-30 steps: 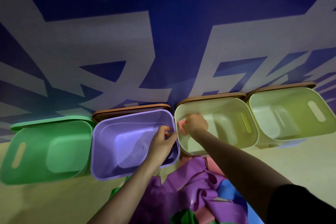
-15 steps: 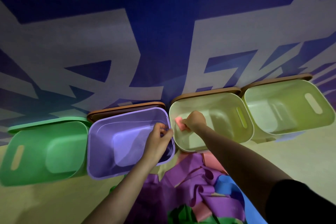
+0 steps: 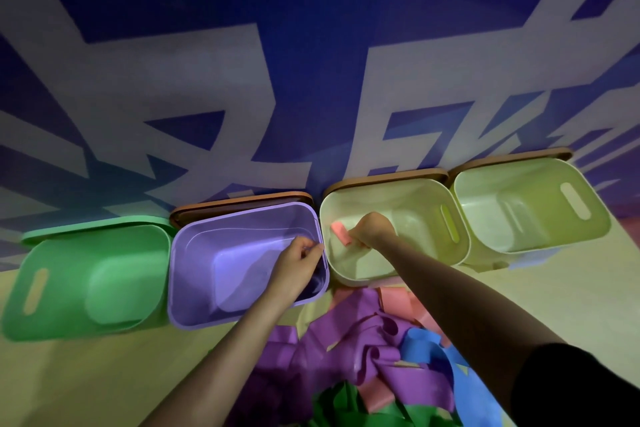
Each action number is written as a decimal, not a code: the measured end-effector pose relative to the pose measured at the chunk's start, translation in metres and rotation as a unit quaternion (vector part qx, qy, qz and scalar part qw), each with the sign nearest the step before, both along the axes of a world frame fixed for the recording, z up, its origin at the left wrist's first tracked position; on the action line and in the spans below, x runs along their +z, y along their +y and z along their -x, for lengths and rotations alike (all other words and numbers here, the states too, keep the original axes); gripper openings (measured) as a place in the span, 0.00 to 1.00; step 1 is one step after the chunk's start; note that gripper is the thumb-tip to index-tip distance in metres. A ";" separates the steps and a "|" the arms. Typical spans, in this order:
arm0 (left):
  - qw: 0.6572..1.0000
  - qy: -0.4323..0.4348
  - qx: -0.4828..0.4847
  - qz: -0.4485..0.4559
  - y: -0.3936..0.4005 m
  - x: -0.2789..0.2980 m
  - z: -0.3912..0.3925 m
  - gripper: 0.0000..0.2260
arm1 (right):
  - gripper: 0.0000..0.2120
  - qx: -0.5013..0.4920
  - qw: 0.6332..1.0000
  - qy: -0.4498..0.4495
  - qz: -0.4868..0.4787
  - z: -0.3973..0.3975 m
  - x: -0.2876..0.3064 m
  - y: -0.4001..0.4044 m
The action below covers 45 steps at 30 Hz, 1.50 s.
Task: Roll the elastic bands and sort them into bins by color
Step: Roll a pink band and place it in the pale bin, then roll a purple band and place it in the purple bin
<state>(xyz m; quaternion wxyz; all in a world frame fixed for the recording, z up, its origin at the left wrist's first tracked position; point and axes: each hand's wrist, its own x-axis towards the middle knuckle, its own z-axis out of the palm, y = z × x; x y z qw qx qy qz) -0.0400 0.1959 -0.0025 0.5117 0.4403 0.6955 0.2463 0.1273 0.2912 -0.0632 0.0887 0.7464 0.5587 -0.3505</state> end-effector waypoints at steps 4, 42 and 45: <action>1.000 0.020 -0.009 -0.013 -0.008 0.009 0.003 0.06 | 0.20 -0.015 0.998 0.054 -0.016 -0.005 0.016 -0.009; 0.967 0.195 -0.166 -0.004 -0.175 -0.048 -0.069 0.08 | 0.19 0.040 0.983 0.081 -0.163 -0.087 0.013 -0.293; 0.949 0.244 -0.200 -0.012 -0.174 -0.052 -0.071 0.08 | 0.22 0.072 0.985 0.072 -0.136 -0.087 0.006 -0.287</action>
